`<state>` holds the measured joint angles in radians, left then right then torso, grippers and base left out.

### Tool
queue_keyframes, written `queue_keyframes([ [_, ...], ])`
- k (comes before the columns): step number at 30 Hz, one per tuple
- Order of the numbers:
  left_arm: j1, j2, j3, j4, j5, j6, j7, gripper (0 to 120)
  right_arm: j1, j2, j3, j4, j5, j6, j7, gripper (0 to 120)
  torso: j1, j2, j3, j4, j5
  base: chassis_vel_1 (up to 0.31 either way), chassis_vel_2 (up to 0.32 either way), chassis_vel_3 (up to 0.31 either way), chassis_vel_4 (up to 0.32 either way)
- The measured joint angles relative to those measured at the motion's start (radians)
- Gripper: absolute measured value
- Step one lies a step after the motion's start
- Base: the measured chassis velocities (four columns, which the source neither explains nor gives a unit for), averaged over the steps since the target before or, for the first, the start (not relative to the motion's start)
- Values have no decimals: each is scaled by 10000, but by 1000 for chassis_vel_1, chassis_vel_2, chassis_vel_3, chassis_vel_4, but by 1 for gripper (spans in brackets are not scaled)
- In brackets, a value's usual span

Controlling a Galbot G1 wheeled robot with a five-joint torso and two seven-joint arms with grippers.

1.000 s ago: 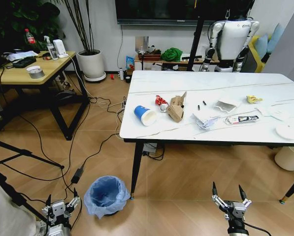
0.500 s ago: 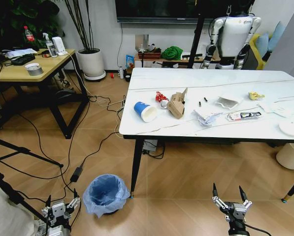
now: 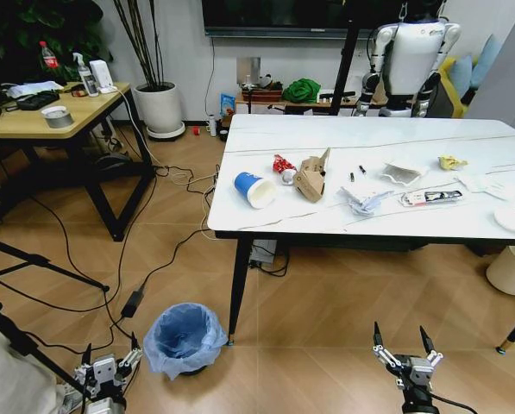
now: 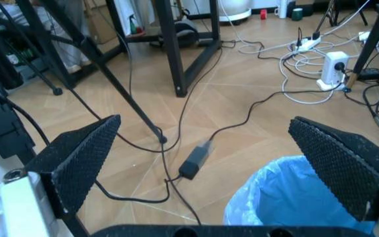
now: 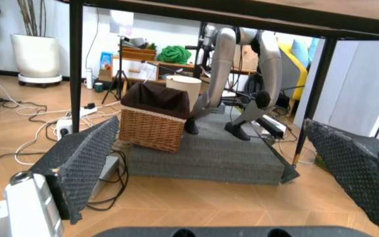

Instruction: Pick up the trash bin and place the trash from the table into it.

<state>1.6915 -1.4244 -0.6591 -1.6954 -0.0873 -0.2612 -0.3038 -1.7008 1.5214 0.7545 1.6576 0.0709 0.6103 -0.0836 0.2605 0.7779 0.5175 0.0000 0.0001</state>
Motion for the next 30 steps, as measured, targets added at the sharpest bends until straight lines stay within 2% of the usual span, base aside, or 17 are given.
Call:
queue_keyframes([
  [13, 109, 4, 40, -37, 19, -28, 23, 100, -165, 96, 30, -16, -50, 149, -31, 100, -292, -708, -415, 0, -1, 0, 0, 0, 0],
  [30, 74, 16, 49, 9, 58, -33, 56, 100, -98, 51, -13, -85, -75, 145, -45, 100, -552, -1347, -795, 0, 0, 0, 0, 0, 0],
])
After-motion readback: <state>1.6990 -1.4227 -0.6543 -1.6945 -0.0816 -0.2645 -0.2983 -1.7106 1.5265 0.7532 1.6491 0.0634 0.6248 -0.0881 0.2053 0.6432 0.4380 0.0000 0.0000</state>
